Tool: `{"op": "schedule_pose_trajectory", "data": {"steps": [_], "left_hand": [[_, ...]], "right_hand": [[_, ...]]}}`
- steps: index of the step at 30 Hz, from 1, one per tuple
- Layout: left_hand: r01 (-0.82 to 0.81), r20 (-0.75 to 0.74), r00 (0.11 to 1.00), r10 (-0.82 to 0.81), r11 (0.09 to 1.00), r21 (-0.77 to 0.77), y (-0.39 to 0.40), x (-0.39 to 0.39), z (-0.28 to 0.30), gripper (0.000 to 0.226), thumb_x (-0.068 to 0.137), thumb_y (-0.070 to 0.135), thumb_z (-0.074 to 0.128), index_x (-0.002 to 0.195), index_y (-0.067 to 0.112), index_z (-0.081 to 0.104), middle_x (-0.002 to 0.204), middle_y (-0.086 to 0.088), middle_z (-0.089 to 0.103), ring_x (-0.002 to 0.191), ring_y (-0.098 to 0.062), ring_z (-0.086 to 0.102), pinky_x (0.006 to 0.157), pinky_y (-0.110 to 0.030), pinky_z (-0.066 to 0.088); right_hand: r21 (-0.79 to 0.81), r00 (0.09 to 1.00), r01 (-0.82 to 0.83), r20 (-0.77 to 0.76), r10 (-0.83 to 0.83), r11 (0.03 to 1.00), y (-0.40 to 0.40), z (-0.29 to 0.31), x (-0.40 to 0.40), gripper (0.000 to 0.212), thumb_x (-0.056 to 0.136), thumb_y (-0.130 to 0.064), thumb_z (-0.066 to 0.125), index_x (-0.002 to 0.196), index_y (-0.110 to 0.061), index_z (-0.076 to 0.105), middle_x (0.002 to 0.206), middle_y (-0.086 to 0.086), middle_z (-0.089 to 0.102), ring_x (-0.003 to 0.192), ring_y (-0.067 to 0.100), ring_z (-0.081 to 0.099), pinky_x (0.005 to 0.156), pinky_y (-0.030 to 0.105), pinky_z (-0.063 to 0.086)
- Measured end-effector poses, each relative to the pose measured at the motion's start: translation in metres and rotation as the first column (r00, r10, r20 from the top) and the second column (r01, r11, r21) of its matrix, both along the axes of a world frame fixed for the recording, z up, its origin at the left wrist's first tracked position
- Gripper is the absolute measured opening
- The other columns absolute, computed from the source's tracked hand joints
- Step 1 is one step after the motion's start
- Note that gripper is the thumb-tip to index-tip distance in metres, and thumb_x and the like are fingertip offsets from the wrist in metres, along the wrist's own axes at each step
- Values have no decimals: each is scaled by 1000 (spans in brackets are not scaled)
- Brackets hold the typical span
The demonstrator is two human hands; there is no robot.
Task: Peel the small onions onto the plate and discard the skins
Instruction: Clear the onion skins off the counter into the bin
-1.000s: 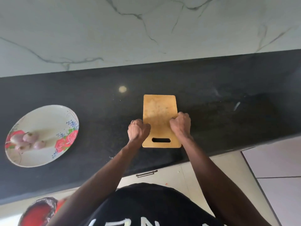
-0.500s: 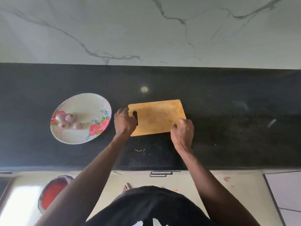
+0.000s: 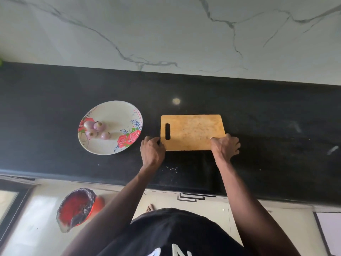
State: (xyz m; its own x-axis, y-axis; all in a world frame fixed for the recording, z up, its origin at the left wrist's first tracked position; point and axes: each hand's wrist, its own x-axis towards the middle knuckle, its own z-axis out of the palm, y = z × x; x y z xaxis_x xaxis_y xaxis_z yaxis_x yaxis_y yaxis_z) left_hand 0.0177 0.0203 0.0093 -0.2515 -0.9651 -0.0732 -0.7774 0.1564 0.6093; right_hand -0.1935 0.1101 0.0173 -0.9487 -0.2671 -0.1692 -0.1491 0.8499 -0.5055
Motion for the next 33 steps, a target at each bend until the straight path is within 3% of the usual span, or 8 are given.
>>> {"op": "schedule_pose_trajectory", "data": {"steps": [4,10,15,28,33], "left_hand": [[-45,-13,999,44,998,-49,-4,11,-6,21,94,8,54,105,-4,66,105,-23,59,98,-39,52,86,-45,41],[6,-22,1000,-11,973,-229,1,36,-25,23,95,2,59,118,-3,63,102,-22,57,96,-40,50,87,-54,45],[13,-31,999,-19,983,-182,1,38,-29,25,100,10,55,123,2,61,108,-19,54,101,-36,47,91,-51,44],[11,-72,997,-22,988,-154,5,40,-23,30,103,16,52,129,2,58,116,-17,52,109,-32,44,98,-47,41],[-98,-234,970,70,989,-108,8,43,-20,40,106,22,48,139,2,53,128,-18,51,117,-33,45,102,-50,41]], "right_hand": [[-104,993,-97,-84,88,990,8,-10,28,36,86,-25,72,111,-1,66,120,21,56,113,38,51,93,48,40],[-158,950,-217,-261,171,963,21,-39,56,38,83,-26,80,109,-1,66,111,21,57,101,39,53,81,49,43],[-122,919,-273,-327,220,954,27,-43,53,40,85,-30,78,112,-2,66,109,19,57,99,37,54,78,48,45],[-158,925,-279,-309,221,947,28,-44,53,47,90,-31,73,125,-3,60,119,21,56,105,37,52,85,51,45],[-196,895,-312,-388,219,929,29,-43,58,51,88,-27,74,129,-4,54,130,21,50,116,36,45,90,53,44]]}}
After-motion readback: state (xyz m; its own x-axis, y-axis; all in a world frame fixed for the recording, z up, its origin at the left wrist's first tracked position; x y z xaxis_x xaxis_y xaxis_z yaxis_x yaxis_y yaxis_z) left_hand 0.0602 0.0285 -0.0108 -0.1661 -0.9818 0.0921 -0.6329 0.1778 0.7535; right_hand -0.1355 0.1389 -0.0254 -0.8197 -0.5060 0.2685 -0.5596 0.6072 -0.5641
